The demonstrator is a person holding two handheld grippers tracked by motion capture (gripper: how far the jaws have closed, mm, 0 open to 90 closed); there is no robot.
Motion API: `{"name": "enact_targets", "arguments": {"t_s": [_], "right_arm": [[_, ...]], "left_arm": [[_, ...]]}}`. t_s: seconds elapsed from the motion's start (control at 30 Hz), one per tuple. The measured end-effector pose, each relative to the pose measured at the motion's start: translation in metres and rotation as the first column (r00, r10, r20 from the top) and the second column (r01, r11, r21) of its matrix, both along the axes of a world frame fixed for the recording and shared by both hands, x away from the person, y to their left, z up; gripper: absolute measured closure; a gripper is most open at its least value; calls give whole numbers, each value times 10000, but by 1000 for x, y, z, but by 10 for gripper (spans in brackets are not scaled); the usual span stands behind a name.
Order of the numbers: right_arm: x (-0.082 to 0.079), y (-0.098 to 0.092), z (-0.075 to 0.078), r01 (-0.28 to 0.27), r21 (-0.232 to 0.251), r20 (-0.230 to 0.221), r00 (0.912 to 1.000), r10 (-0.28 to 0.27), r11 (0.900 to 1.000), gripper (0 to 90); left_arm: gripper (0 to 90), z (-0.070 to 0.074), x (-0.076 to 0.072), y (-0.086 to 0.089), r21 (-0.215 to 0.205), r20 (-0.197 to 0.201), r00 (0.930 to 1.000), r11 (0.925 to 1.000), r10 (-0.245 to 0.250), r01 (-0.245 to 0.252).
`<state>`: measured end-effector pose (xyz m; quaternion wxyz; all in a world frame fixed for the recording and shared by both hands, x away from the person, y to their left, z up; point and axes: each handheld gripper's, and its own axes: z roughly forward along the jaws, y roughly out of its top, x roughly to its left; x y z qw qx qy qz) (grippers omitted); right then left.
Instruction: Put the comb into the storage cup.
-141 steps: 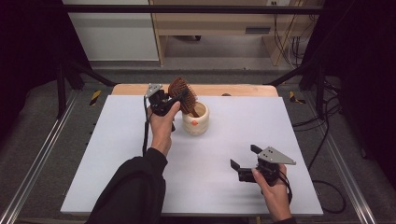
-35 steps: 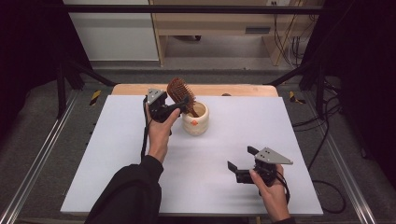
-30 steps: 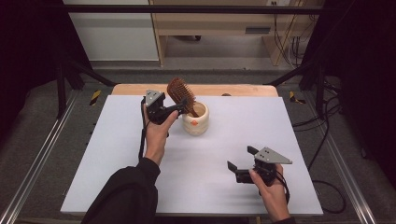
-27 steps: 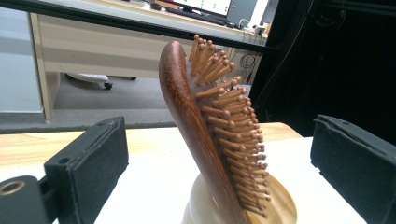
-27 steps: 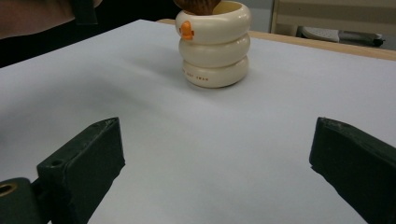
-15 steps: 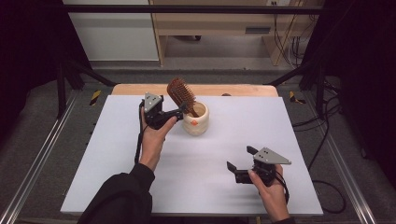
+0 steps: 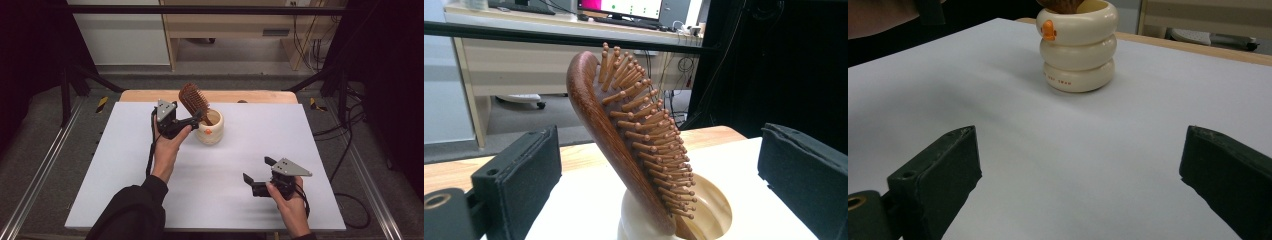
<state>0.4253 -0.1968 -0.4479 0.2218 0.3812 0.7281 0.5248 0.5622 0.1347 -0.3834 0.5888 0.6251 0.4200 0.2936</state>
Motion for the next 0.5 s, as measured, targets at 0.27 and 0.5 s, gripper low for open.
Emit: {"name": "enact_targets", "arguments": {"t_s": [0.27,0.5], "right_arm": [[0,0,0,7,-13,4,10000,-7,10000,34],[0,1,0,21,-17,6,10000,-21,10000,34]], "left_arm": [[39,2,-3,2,-26,101,9999,10000,-91,91],[35,3,-8,2,226,135,9999,9997,-103,100]]}}
